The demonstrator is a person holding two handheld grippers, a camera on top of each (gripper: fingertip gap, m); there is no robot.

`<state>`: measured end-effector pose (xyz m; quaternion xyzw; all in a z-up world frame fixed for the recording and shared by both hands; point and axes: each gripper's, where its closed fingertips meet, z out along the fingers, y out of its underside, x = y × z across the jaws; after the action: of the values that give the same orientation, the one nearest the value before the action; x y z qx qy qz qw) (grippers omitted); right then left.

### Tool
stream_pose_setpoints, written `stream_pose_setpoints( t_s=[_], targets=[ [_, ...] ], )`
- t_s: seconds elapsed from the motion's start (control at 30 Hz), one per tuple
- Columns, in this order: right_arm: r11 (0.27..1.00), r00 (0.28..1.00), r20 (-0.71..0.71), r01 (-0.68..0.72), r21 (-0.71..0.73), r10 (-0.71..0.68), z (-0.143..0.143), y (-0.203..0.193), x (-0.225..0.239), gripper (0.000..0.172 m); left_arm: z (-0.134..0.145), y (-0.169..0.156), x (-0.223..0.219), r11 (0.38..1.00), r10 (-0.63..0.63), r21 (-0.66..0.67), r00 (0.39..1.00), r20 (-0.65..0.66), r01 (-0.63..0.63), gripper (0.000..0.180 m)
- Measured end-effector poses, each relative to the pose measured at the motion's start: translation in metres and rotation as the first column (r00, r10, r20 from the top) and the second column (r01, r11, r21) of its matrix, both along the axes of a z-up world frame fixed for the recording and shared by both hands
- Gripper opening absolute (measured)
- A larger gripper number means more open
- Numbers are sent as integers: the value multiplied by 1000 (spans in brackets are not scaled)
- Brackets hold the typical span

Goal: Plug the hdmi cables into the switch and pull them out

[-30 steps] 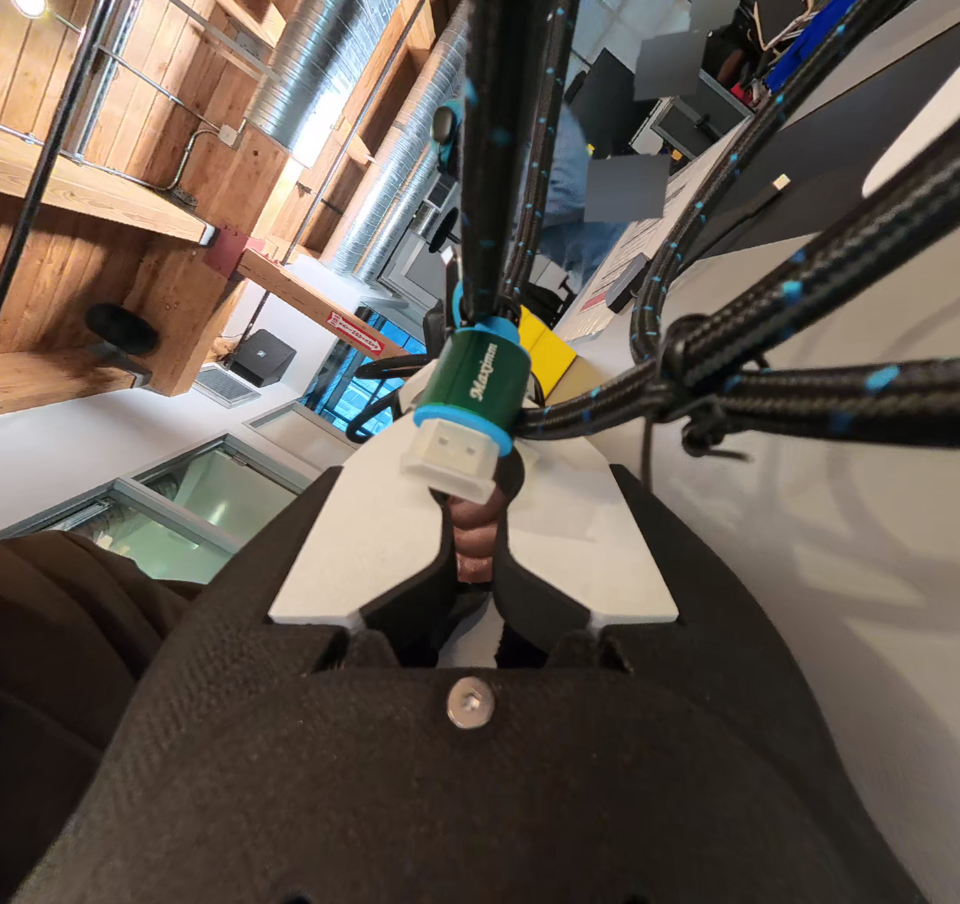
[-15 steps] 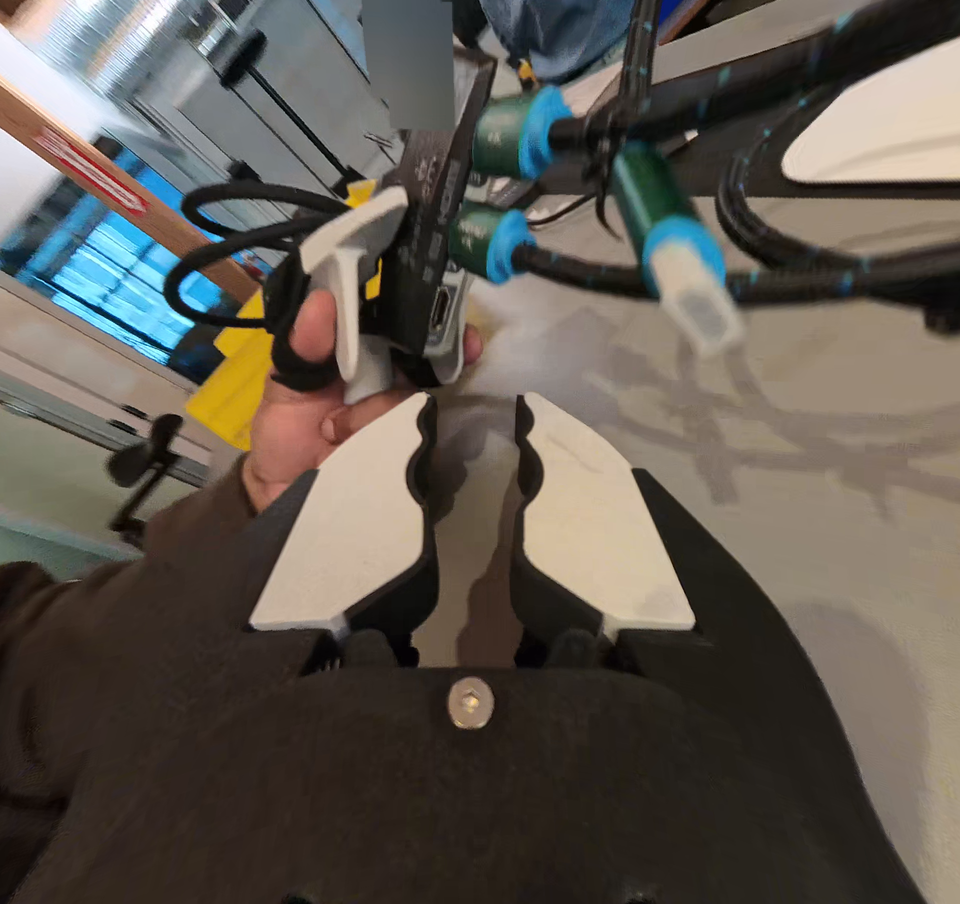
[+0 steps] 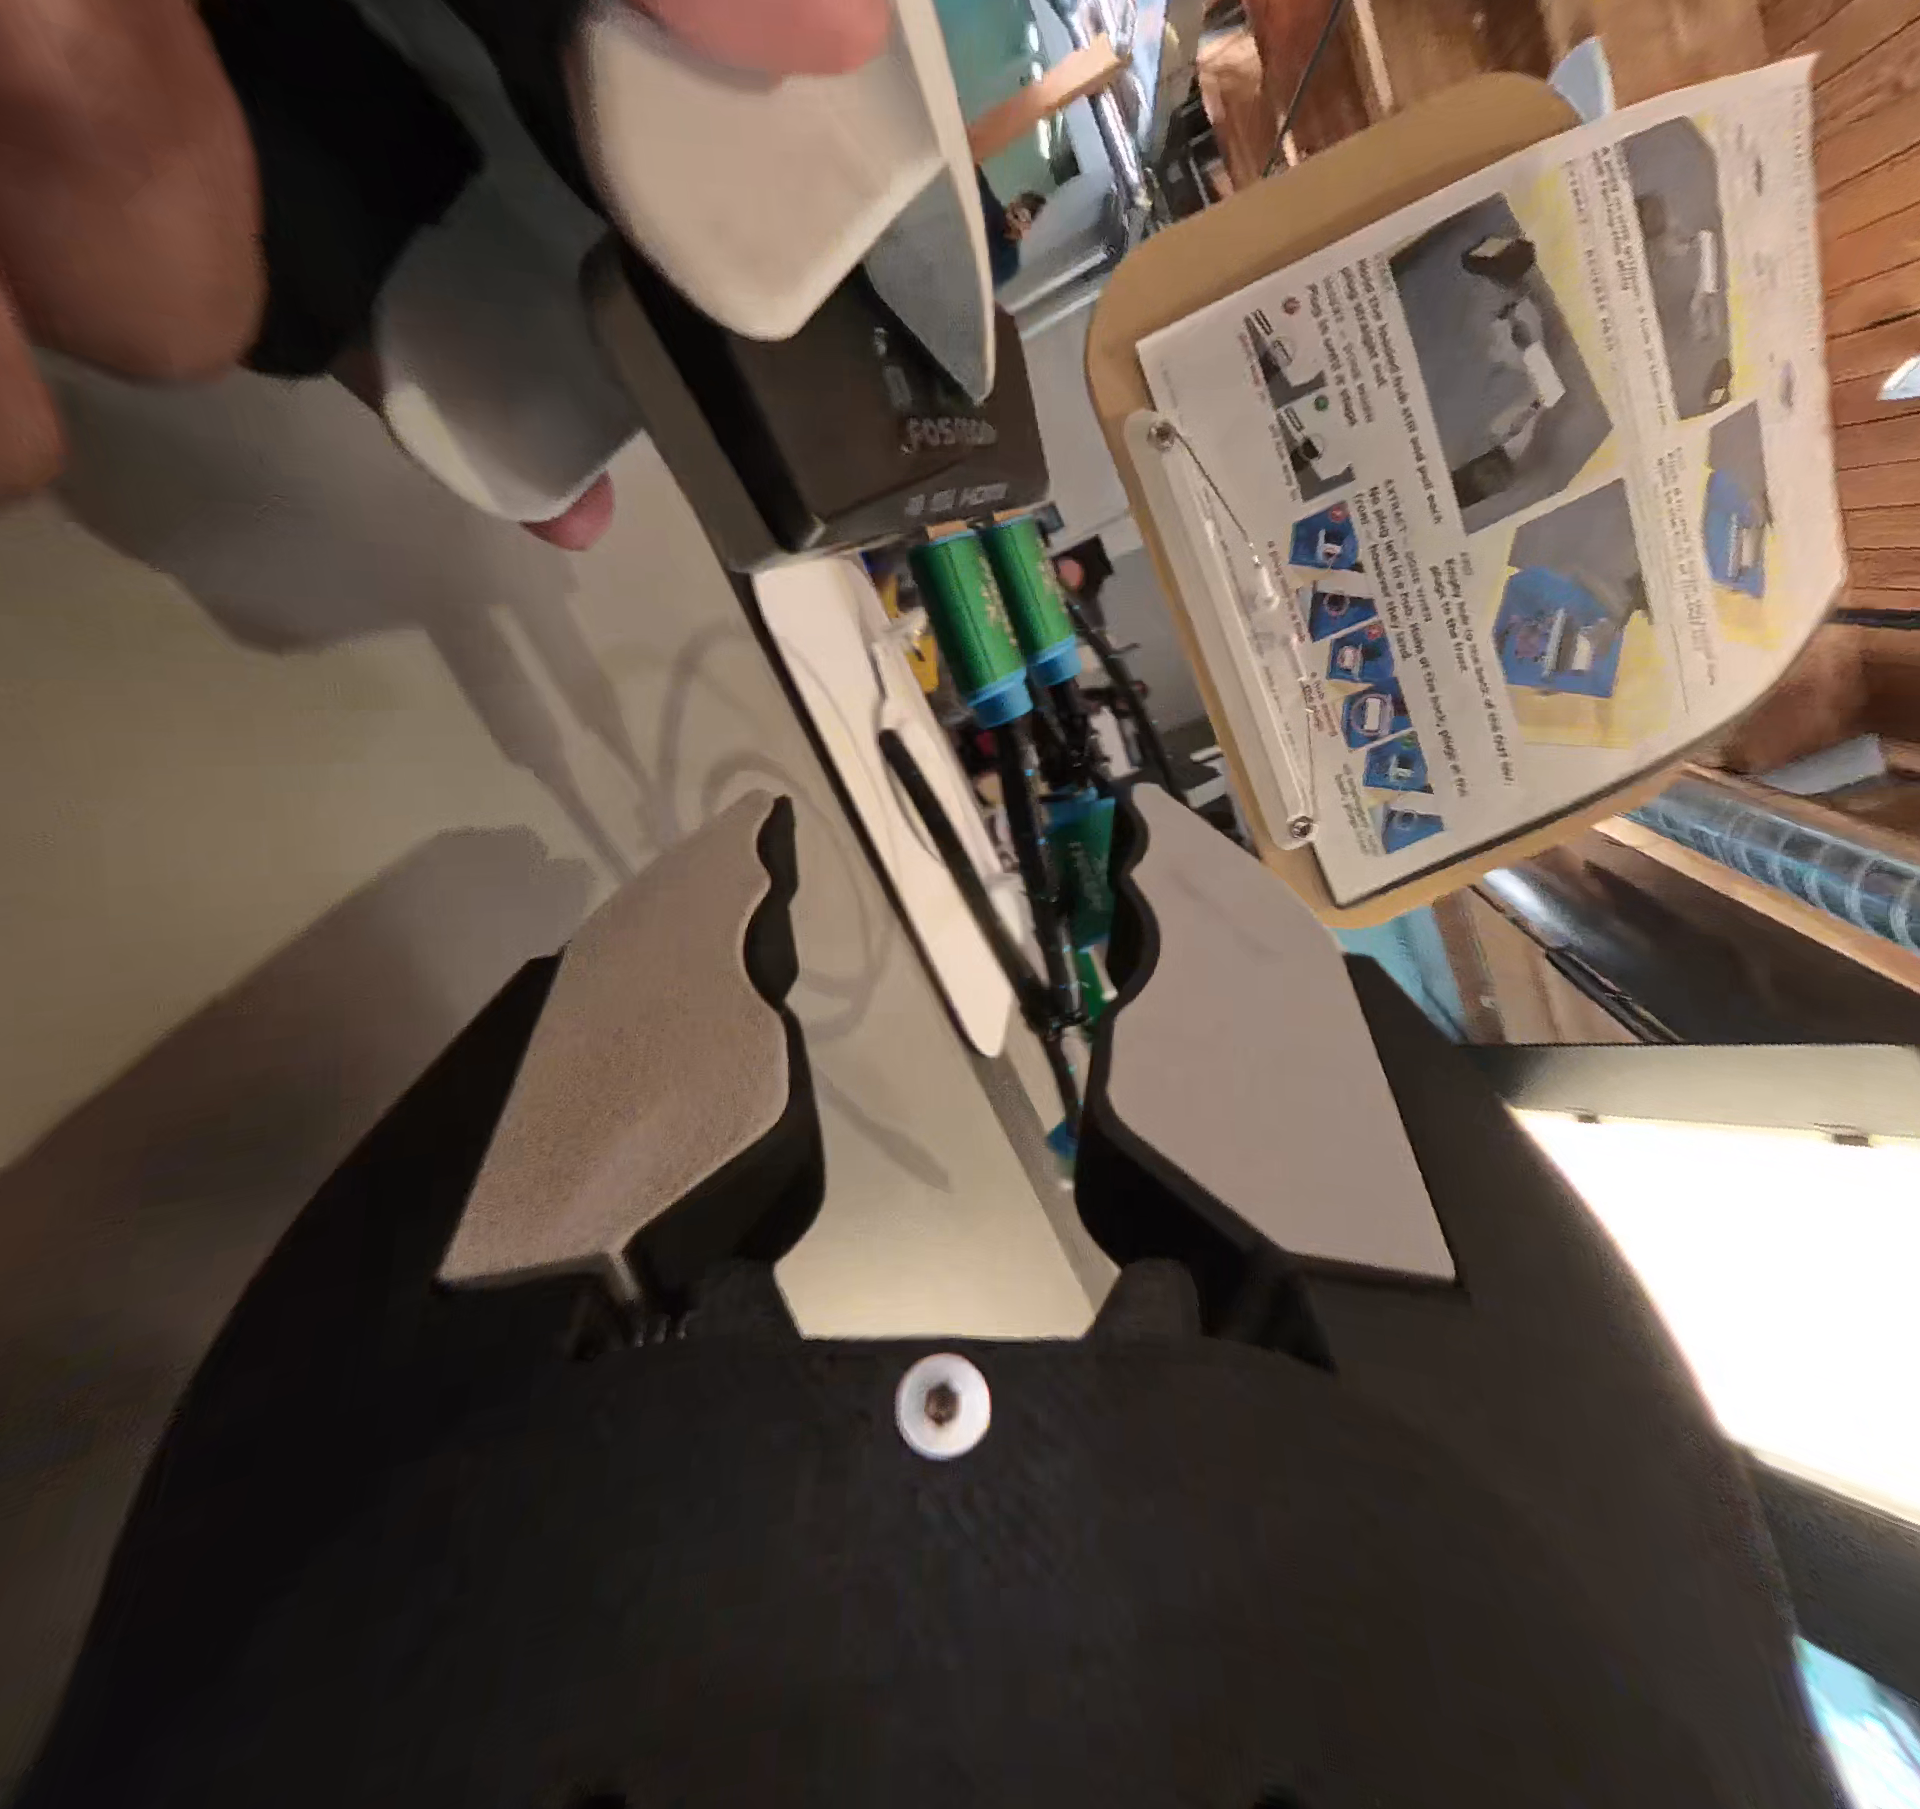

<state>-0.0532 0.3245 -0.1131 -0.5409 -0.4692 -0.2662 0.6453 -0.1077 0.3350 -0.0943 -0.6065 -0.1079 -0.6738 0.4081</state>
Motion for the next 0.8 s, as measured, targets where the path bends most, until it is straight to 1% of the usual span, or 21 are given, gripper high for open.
stream_pose_setpoints(
  t_s=[0.03, 0.13, 0.27, 0.33, 0.37, 0.4, 0.47, 0.57, 0.6, 0.7, 0.8],
  targets=[
    [999, 1000, 20, 24, 28, -25, 3, 2, 4, 59, -2, -1, 4, 1000, -16, -11, 1000, -7, 16, 22],
    [993, 998, 43, 38, 110, -43, 13, 4, 11, 57, -7, -6, 15, 997, -70, -45, 997, -34, 68, 21],
    [989, 989, 108, 85, 117, -98, 7, 10, 18, 52, -15, -13, 30, 988, -140, -85, 986, -85, 133, 21],
    [989, 985, 131, 99, 111, -114, 4, 12, 19, 48, -18, -17, 38, 982, -169, -104, 980, -107, 158, 21],
    [988, 983, 137, 109, 110, -124, 3, 12, 20, 43, -19, -19, 41, 979, -183, -111, 977, -110, 171, 21],
    [988, 982, 139, 117, 100, -130, 2, 13, 21, 38, -20, -21, 43, 976, -197, -117, 974, -110, 185, 21],
    [991, 982, 137, 124, 58, -131, -4, 14, 23, 21, -20, -23, 47, 971, -220, -121, 970, -102, 207, 23],
    [989, 981, 124, 148, 12, -148, -8, 17, 27, 13, -21, -26, 50, 961, -255, -135, 962, -95, 241, 29],
    [988, 982, 114, 152, -10, -150, -10, 18, 28, 13, -22, -28, 51, 956, -272, -140, 958, -89, 258, 32],
    [987, 985, 88, 155, -39, -151, -12, 19, 31, 13, -22, -33, 52, 943, -308, -150, 949, -64, 296, 34],
    [986, 986, 75, 156, -64, -151, -15, 21, 33, 13, -23, -41, 50, 940, -320, -154, 943, -86, 305, 35]
  ],
)
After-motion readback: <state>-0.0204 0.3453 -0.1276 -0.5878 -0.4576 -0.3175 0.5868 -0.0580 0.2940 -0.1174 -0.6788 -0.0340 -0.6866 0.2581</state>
